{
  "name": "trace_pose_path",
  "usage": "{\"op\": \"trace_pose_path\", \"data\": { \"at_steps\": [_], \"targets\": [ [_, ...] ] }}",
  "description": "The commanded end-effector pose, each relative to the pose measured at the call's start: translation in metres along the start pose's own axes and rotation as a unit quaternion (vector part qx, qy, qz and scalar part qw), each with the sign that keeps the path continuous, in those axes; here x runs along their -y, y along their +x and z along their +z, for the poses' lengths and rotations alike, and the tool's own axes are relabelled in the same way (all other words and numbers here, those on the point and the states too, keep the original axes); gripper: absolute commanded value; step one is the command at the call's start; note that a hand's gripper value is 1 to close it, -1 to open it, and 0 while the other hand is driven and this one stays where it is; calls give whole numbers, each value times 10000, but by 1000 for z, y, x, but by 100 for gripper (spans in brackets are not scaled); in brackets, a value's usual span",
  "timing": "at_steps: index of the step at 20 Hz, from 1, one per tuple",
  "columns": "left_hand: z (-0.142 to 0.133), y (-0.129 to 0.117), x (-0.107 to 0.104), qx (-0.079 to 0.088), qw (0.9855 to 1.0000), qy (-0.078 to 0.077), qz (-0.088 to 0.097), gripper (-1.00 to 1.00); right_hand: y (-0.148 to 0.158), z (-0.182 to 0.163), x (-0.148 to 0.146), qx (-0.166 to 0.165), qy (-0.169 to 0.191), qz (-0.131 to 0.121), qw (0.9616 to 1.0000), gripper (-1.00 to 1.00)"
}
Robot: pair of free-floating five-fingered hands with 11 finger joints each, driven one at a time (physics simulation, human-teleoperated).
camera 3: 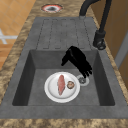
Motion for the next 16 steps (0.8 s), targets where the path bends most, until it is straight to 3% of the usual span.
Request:
{"op": "trace_pose_path", "data": {
  "at_steps": [1, 10, 16],
  "targets": [
    [0, 0, 0, 0, 10000, 0, 0, 0, -16, 9, -4, 332, 44, 158, 9993, -100],
    [0, 0, 0, 0, 10000, 0, 0, 0, -40, 33, -12, 969, 100, 119, 9952, -100],
    [0, 0, 0, 0, 10000, 0, 0, 0, -47, 51, -24, 1189, 78, 173, 9927, -100]
  ]
}}
